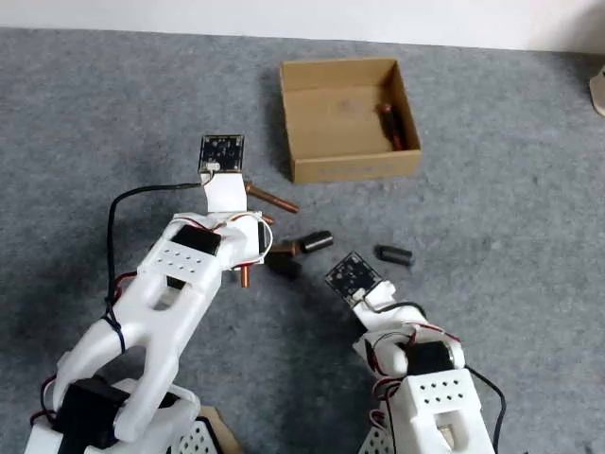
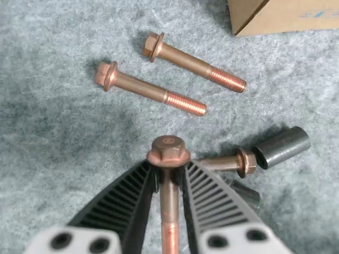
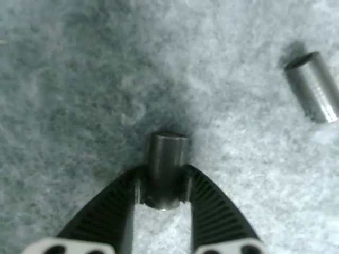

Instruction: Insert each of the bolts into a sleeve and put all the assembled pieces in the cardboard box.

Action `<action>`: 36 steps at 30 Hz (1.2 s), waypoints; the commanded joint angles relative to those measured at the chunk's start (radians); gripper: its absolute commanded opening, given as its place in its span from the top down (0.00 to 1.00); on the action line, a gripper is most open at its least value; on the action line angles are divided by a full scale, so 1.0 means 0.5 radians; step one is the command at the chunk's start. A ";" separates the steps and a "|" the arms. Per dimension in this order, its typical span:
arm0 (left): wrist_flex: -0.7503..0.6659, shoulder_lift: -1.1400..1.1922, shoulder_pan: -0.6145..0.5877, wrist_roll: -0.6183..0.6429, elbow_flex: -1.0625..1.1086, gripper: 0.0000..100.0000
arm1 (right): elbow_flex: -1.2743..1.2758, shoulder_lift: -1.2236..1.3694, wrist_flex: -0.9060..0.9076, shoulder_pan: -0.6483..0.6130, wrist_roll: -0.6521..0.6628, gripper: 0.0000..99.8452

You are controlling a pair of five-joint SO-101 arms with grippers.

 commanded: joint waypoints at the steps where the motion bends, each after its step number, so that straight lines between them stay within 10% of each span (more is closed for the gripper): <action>1: -0.040 -0.084 -0.023 0.006 -0.011 1.00 | 0.008 0.020 -0.044 0.020 0.021 1.00; 20: -0.037 -0.084 -0.011 0.255 -0.011 1.00 | -0.315 0.020 -0.348 0.020 -0.377 1.00; 36: -0.037 -0.084 -0.008 0.310 -0.014 1.00 | -0.041 0.017 -1.382 0.005 -0.657 1.00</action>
